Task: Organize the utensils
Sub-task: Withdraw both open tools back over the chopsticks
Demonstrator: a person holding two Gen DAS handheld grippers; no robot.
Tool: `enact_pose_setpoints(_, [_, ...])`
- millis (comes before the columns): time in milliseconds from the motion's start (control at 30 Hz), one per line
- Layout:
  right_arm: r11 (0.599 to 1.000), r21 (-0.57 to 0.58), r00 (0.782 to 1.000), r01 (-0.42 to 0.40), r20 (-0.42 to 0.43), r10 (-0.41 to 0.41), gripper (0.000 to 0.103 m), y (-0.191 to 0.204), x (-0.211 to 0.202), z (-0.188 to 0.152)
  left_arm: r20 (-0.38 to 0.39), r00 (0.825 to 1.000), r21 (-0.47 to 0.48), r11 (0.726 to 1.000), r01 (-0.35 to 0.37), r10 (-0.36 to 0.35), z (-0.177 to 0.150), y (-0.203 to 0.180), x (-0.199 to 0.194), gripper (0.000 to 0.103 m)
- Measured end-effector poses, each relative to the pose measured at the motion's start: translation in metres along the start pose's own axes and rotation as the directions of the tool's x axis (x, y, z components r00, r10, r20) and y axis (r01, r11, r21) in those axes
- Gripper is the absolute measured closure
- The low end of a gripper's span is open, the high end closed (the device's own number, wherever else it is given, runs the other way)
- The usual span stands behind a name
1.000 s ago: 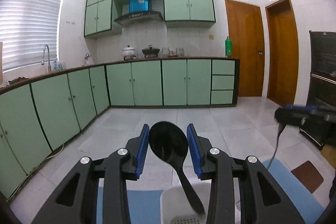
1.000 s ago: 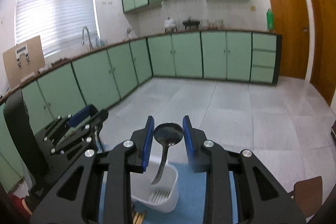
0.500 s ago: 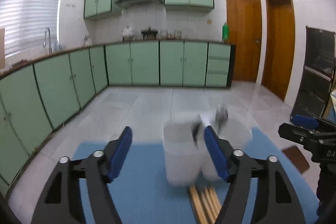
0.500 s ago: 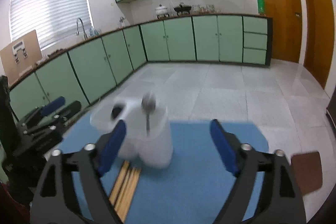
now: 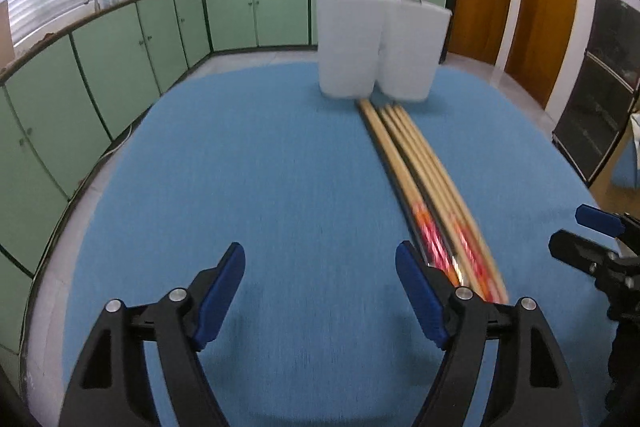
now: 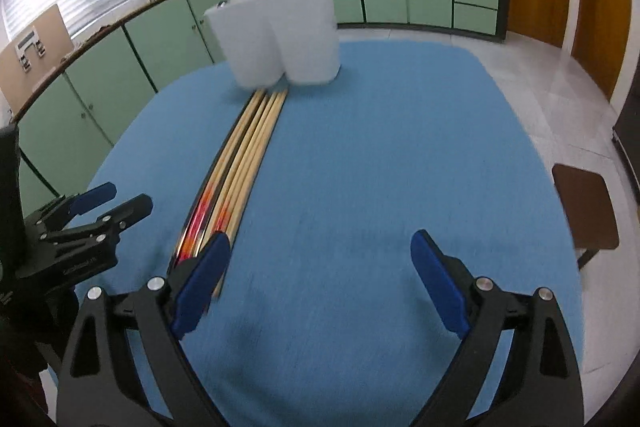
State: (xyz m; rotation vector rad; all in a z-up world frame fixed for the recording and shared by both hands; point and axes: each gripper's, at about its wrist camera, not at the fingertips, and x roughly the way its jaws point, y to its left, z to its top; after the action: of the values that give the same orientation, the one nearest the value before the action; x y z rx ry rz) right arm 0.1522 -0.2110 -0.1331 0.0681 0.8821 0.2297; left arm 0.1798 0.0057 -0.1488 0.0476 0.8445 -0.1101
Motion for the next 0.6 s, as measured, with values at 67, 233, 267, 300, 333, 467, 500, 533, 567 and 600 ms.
enact_pose_setpoints(67, [1.0,-0.015,1.0,-0.004,-0.01,0.003,0.014,0.006,0.001,-0.006,-0.019,1.0,0.0,1.0,-0.004,0.004,-0.008,-0.001,0.0,0.026])
enact_pose_setpoints(233, [0.992,-0.114,0.997,0.06,-0.035,-0.064,0.014,0.023,0.009,-0.014,-0.053,0.999,-0.009,1.0,-0.009,0.009,-0.014,-0.002,0.002,0.024])
enact_pose_setpoints(267, [0.99,-0.125,0.997,0.067,-0.04,-0.072,0.014,0.025,0.01,-0.014,-0.054,0.999,-0.011,1.0,-0.009,0.008,-0.015,-0.002,0.001,0.024])
enact_pose_setpoints(300, [0.988,-0.135,0.996,0.07,-0.041,-0.076,0.014,0.027,0.011,-0.016,-0.056,0.998,-0.014,1.0,-0.008,0.007,-0.016,-0.001,0.001,0.023])
enact_pose_setpoints(333, [0.987,-0.146,0.996,0.071,-0.046,-0.078,0.014,0.029,0.012,-0.018,-0.057,0.998,-0.015,1.0,-0.007,0.006,-0.017,0.0,0.0,0.023])
enact_pose_setpoints(467, [0.979,-0.184,0.993,0.09,-0.054,-0.102,0.014,0.037,0.016,-0.019,-0.072,0.997,-0.024,1.0,-0.008,0.006,-0.019,0.002,0.001,0.022])
enact_pose_setpoints(500, [0.979,-0.183,0.994,0.086,-0.055,-0.098,0.014,0.037,0.016,-0.017,-0.071,0.997,-0.025,1.0,-0.007,0.005,-0.02,0.003,0.001,0.022])
enact_pose_setpoints(533, [0.98,-0.183,0.994,0.083,-0.057,-0.095,0.014,0.038,0.016,-0.016,-0.071,0.997,-0.026,1.0,-0.007,0.005,-0.019,0.003,0.001,0.022])
enact_pose_setpoints(567, [0.98,-0.183,0.994,0.082,-0.059,-0.094,0.014,0.039,0.017,-0.016,-0.071,0.997,-0.027,1.0,-0.007,0.005,-0.02,0.004,0.001,0.022])
enact_pose_setpoints(600, [0.98,-0.181,0.994,0.083,-0.058,-0.095,0.014,0.041,0.017,-0.014,-0.071,0.997,-0.028,1.0,-0.009,0.007,-0.02,0.004,0.0,0.022])
